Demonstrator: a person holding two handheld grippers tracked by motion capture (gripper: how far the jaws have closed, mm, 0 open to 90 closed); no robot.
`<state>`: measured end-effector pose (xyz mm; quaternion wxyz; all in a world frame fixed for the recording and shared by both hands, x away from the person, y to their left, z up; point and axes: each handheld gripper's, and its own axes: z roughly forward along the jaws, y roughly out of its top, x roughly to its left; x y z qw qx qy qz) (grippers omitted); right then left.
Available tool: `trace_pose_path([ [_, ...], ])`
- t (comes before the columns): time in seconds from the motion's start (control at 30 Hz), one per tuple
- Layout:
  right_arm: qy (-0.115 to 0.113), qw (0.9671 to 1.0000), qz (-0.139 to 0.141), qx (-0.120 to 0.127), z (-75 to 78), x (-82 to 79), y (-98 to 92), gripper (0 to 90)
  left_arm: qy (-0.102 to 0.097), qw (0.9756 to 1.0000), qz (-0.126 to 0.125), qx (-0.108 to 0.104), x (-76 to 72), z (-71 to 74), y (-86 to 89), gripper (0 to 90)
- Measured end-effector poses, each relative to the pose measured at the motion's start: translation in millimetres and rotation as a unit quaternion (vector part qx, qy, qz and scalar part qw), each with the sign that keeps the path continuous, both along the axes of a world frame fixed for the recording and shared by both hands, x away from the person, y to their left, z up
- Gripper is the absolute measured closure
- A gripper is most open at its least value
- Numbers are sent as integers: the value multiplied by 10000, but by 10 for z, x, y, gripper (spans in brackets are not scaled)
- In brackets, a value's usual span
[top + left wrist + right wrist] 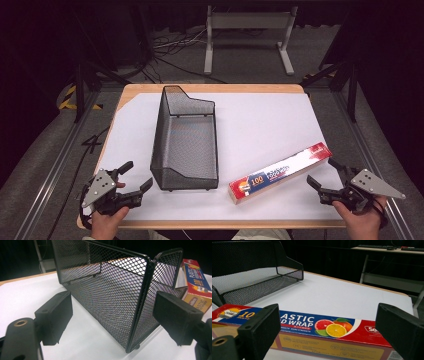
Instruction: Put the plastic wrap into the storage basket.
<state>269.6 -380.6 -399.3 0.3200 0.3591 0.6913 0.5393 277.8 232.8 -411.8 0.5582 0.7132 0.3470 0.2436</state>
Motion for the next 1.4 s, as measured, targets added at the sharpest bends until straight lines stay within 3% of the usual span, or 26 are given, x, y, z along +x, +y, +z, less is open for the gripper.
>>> trace_pose_path([
  [0.4, -8, 10000, 46, 79, 9, 15, 2, 91, -12, 10000, -5, 17, 2, -1, 1, 172],
  [0.5, 32, 9995, 310, -22, 40, 23, 70, 202, 5, 10000, 5, 31, -8, -6, 11, 173],
  [0.67, 39, 9957, 910, -146, 123, 25, 300, 395, -12, 10000, 14, 45, -13, -5, 5, 173],
  [0.87, 291, 9832, 1772, -315, 160, 68, 636, 666, -28, 10000, 2, 59, -11, -4, -1, 173],
  [1.07, 448, 9731, 2209, -473, 170, 67, 857, 882, -16, 10000, 0, 64, -12, -9, 11, 174],
  [1.17, 517, 9673, 2411, -590, 183, 58, 947, 900, -4, 10000, 14, 49, -16, -10, 5, 174],
  [1.2, 517, 9673, 2411, -590, 183, 58, 947, 900, -13, 10000, 13, 62, -15, -9, 5, 174],
  [1.23, 604, 9632, 2538, -647, 195, 51, 1010, 900, -16, 10000, 13, 57, -14, -10, 3, 174],
  [1.27, 604, 9632, 2538, -647, 195, 51, 1010, 900, -14, 10000, 11, 59, -13, -10, 2, 174],
  [1.4, 654, 9577, 2713, -706, 218, 50, 1104, 900, -18, 10000, -2, 67, -10, -11, -6, 174],
])
